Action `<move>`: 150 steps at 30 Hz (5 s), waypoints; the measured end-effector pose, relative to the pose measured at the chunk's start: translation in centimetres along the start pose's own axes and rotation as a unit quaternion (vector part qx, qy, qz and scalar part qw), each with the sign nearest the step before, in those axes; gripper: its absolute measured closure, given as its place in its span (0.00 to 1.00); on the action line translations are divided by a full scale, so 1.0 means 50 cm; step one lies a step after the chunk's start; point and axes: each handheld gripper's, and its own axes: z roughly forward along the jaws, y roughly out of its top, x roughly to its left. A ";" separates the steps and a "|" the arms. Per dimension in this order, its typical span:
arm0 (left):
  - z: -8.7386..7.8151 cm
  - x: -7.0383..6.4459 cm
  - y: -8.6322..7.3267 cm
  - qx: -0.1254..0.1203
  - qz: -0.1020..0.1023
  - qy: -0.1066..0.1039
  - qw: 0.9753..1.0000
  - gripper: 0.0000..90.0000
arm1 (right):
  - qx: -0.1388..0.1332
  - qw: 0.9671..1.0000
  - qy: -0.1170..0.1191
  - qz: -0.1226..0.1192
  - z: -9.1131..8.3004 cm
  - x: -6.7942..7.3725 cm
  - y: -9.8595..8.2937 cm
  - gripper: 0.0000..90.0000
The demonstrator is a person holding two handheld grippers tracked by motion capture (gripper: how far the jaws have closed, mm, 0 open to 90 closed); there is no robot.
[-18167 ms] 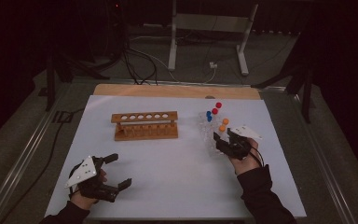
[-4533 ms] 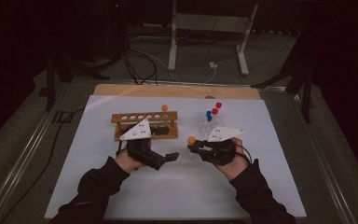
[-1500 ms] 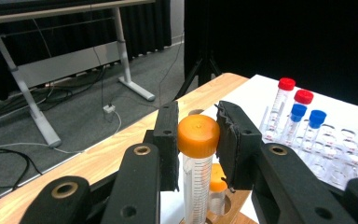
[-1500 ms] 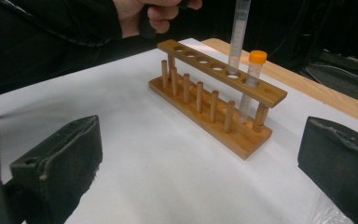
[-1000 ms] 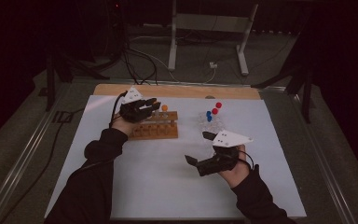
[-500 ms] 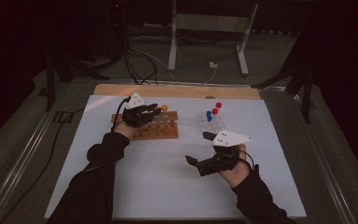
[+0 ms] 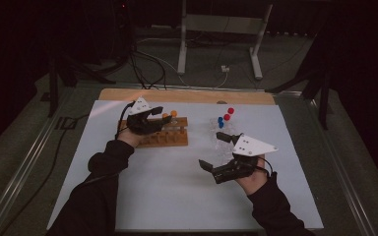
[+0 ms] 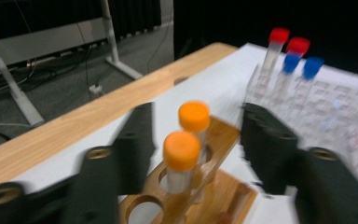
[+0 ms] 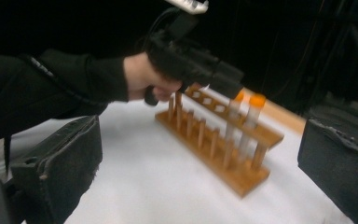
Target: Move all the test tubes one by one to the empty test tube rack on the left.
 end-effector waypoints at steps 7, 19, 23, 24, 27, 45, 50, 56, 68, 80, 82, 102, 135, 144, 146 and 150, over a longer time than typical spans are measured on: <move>-0.057 -0.020 0.015 -0.014 -0.007 -0.033 0.999 0.16 | -0.020 1.000 -0.023 -0.006 -0.023 -0.033 0.025 0.00; -0.135 -0.060 -0.011 -0.033 -0.007 -0.082 0.996 0.02 | 0.038 0.986 -0.126 0.100 -0.012 -0.121 0.009 0.00; -0.148 -0.074 -0.025 -0.032 -0.005 -0.086 0.996 0.02 | 0.052 0.983 -0.142 0.105 0.001 -0.135 -0.015 0.00; -0.150 -0.077 -0.028 -0.032 -0.004 -0.084 0.996 0.02 | 0.059 0.982 -0.146 0.105 0.006 -0.138 -0.022 0.00; -0.155 -0.083 -0.037 -0.036 -0.007 -0.089 0.995 0.02 | 0.080 0.979 -0.156 0.106 0.021 -0.142 -0.044 0.08; -0.151 -0.095 -0.065 -0.041 -0.016 -0.096 0.994 0.02 | 0.174 0.954 -0.194 0.147 0.078 -0.186 -0.108 0.61; -0.150 -0.092 -0.067 -0.040 -0.018 -0.097 0.994 0.02 | 0.181 0.952 -0.190 0.159 0.094 -0.197 -0.110 0.68; -0.148 -0.094 -0.067 -0.039 -0.016 -0.099 0.994 0.02 | 0.194 0.946 -0.199 0.166 0.112 -0.201 -0.114 0.75; -0.146 -0.095 -0.069 -0.038 -0.016 -0.101 0.994 0.02 | 0.199 0.944 -0.208 0.162 0.121 -0.203 -0.118 0.85; -0.146 -0.094 -0.068 -0.038 -0.016 -0.102 0.994 0.02 | 0.181 0.949 -0.209 0.149 0.099 -0.199 -0.080 0.85; -0.147 -0.095 -0.068 -0.036 -0.013 -0.102 0.994 0.02 | 0.178 0.951 -0.209 0.143 0.094 -0.197 -0.068 0.85; -0.143 -0.122 -0.037 -0.033 0.003 -0.139 0.990 0.02 | 0.144 0.975 -0.140 0.095 0.057 -0.127 0.022 0.85; -0.098 -0.200 0.002 -0.023 0.047 -0.218 0.975 0.37 | 0.177 0.982 0.009 0.066 0.097 0.039 -0.017 0.85; -0.082 -0.209 0.009 -0.020 0.057 -0.208 0.976 0.59 | 0.175 0.983 0.017 0.062 0.097 0.048 -0.012 0.85; -0.078 -0.211 0.010 -0.019 0.062 -0.209 0.976 0.64 | 0.175 0.983 0.018 0.062 0.098 0.048 -0.011 0.85; -0.071 -0.213 0.009 -0.012 0.064 -0.216 0.974 0.72 | 0.173 0.983 0.017 0.061 0.098 0.049 -0.010 0.85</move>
